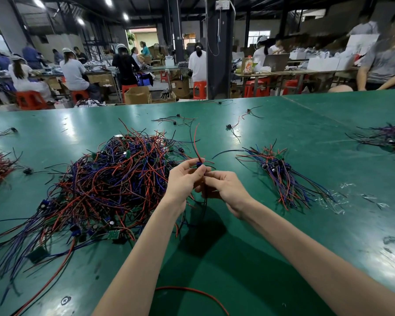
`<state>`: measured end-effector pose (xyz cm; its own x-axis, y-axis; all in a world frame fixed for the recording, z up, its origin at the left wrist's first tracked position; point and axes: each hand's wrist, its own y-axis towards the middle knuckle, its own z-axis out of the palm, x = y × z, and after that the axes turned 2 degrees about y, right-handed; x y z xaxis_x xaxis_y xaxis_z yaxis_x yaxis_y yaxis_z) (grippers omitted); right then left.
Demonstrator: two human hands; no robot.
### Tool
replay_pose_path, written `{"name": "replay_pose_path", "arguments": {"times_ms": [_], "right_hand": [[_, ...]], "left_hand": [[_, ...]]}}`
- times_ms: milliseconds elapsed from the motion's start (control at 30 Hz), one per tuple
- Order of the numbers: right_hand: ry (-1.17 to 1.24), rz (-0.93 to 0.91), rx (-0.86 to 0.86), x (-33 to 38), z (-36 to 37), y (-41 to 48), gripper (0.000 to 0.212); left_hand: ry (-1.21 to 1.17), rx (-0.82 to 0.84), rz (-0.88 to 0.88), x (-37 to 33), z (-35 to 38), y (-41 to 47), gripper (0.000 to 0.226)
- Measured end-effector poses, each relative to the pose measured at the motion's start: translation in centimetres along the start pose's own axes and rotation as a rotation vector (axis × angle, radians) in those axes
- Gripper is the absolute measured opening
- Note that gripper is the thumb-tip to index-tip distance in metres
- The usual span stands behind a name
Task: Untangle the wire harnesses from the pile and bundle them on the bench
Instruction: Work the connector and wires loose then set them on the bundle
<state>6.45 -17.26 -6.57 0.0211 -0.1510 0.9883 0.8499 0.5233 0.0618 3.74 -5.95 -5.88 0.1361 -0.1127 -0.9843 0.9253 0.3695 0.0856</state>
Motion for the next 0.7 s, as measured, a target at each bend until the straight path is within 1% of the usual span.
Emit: {"name": "replay_pose_path", "arguments": {"times_ms": [67, 167, 300, 400, 500, 533, 600, 700], "right_hand": [[-0.009, 0.063, 0.046, 0.1, -0.2, -0.1, 0.017], [-0.096, 0.143, 0.132, 0.0, -0.3, -0.4, 0.020], [-0.221, 0.160, 0.215, -0.2, -0.3, -0.6, 0.020], [-0.163, 0.199, 0.275, -0.3, -0.6, -0.7, 0.016], [-0.139, 0.251, 0.359, -0.1, -1.2, -0.7, 0.013], [-0.147, 0.259, 0.374, 0.0, -1.5, -0.6, 0.013], [-0.154, 0.281, 0.389, -0.1, -2.0, -0.4, 0.015], [-0.127, 0.309, 0.421, -0.2, -2.5, -0.2, 0.022]], "left_hand": [[0.007, -0.074, 0.039, 0.2, -0.1, 0.2, 0.017], [-0.030, -0.194, 0.062, 0.2, -0.6, 0.6, 0.016], [-0.048, -0.277, 0.082, -0.1, -1.1, 0.7, 0.011], [-0.079, -0.314, 0.077, -0.5, -1.6, 0.8, 0.017], [-0.068, -0.314, 0.047, -0.7, -1.9, 1.0, 0.013], [-0.051, -0.310, 0.038, -0.6, -2.0, 0.9, 0.016], [-0.034, -0.301, 0.017, -0.4, -2.0, 0.8, 0.024], [-0.041, -0.298, 0.000, -0.5, -2.2, 0.7, 0.027]]}}
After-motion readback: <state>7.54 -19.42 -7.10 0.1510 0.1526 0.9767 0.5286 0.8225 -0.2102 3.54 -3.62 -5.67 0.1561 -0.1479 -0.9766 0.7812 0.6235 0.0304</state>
